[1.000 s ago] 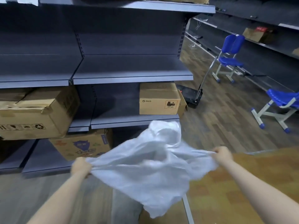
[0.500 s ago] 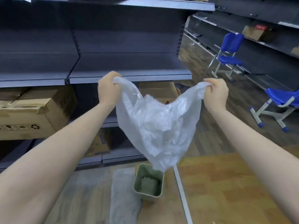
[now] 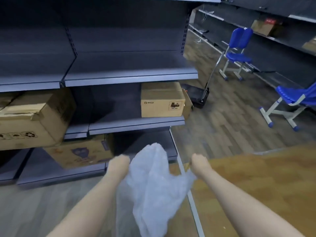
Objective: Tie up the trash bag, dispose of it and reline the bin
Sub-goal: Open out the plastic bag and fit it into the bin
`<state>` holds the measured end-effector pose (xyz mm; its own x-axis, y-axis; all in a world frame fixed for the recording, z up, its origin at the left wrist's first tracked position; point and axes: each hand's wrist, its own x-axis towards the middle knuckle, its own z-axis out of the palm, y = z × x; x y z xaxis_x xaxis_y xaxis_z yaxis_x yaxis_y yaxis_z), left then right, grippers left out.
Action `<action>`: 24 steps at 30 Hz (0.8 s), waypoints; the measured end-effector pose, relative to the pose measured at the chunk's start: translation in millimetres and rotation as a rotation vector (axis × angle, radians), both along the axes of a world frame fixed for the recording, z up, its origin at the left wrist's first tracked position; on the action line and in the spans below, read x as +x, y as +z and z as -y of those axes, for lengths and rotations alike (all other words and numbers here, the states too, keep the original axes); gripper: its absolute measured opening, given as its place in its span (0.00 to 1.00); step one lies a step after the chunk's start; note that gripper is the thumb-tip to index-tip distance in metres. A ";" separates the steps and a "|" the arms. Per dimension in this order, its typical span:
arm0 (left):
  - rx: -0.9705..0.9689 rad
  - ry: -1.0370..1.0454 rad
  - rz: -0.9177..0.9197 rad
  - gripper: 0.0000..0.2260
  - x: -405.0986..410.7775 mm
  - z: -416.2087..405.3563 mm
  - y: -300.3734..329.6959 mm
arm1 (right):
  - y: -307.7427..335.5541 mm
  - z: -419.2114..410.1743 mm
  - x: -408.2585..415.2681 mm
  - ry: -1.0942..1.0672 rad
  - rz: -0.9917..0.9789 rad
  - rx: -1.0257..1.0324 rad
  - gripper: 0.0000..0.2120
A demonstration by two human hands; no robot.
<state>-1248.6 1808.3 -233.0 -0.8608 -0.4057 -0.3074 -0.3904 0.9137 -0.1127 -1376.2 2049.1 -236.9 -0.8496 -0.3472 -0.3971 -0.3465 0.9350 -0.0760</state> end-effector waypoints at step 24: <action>0.045 0.046 0.305 0.23 9.3 0.7 -7.8 | 8.3 14.7 -4.8 -0.090 -0.120 -0.454 0.16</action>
